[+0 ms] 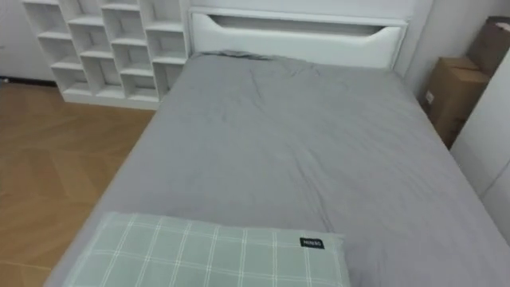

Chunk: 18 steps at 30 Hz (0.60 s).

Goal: Hang clothes

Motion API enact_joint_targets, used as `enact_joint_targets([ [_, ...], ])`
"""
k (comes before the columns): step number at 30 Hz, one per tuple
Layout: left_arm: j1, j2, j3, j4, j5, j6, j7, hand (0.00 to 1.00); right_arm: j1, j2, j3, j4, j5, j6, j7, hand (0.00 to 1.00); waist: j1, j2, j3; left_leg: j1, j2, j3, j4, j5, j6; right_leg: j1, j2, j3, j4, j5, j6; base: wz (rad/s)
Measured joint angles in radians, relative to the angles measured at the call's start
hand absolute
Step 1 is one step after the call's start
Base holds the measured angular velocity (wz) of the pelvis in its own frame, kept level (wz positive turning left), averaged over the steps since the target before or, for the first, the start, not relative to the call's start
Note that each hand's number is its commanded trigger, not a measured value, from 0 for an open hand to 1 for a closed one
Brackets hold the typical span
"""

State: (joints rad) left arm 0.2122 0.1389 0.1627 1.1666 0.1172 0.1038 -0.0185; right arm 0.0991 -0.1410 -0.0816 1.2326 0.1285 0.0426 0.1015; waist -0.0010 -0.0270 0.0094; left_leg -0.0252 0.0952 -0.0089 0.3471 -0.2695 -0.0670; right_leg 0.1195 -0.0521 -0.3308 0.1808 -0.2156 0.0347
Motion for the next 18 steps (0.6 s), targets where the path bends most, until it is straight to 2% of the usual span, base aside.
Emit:
enact_joint_targets([
  [1,0.0,-0.001,-0.01,-0.007,0.018,-0.001,0.01,0.0,0.001,0.001,-0.002,0.0,0.009,0.0,0.0,0.0,-0.005,-0.006,0.0016,-0.001,-0.001,0.007,-0.003,0.001,-0.001,0.002,-0.003,-0.016,-0.001,-0.006,0.001,0.54],
  [2,0.0,-0.002,-0.012,-0.009,0.03,-0.001,0.013,0.0,0.002,0.001,-0.002,0.0,0.014,-0.001,0.0,0.0,-0.003,0.001,-0.0008,0.0,-0.001,0.008,-0.004,0.001,-0.002,0.002,-0.003,-0.017,0.0,-0.006,0.001,0.19],
  [3,0.0,-0.004,-0.015,-0.008,0.044,-0.001,0.017,0.0,0.003,0.001,-0.001,0.003,0.023,-0.002,0.0,0.0,-0.001,-0.002,0.0009,0.001,-0.001,0.013,-0.005,0.002,-0.003,0.002,-0.004,-0.015,0.0,-0.007,0.001,0.0],
  [4,-0.004,-0.004,-0.023,-0.009,0.05,-0.002,0.017,0.0,0.002,0.001,-0.001,0.01,0.028,-0.005,0.0,0.0,-0.001,0.004,-0.0024,0.001,-0.001,0.015,-0.007,0.002,-0.003,0.003,-0.004,-0.013,0.001,-0.008,0.001,-0.05],
  [6,-0.01,-0.002,-0.048,-0.007,0.054,-0.002,0.027,0.0,0.001,0.001,0.001,0.012,0.042,-0.011,0.0,0.0,-0.006,0.004,-0.0029,0.004,-0.002,0.018,-0.021,0.003,-0.005,0.007,-0.005,-0.013,0.001,-0.008,0.001,-0.02],
  [9,-0.008,-0.001,-0.071,-0.005,0.053,-0.002,0.038,0.0,0.011,0.006,0.001,0.012,0.064,-0.028,-0.006,0.0,-0.022,0.002,0.0035,0.02,-0.004,0.026,-0.043,0.005,-0.006,0.007,-0.006,-0.003,0.004,-0.008,0.001,-0.06],
  [15,-0.009,0.0,-0.081,-0.004,0.049,-0.003,0.056,0.0,0.011,0.013,0.003,0.012,0.075,-0.044,-0.009,0.0,-0.031,0.001,0.0049,0.02,-0.004,0.034,-0.048,0.005,-0.006,-0.001,-0.006,0.015,0.003,-0.008,0.001,-0.06],
  [18,-0.009,0.0,-0.093,-0.002,0.049,-0.018,0.071,0.0,0.011,0.013,0.012,0.012,0.085,-0.048,-0.011,0.0,-0.03,0.002,0.0049,0.02,-0.004,0.037,-0.048,0.005,-0.006,-0.002,-0.005,0.021,0.001,-0.008,0.002,0.0],
])
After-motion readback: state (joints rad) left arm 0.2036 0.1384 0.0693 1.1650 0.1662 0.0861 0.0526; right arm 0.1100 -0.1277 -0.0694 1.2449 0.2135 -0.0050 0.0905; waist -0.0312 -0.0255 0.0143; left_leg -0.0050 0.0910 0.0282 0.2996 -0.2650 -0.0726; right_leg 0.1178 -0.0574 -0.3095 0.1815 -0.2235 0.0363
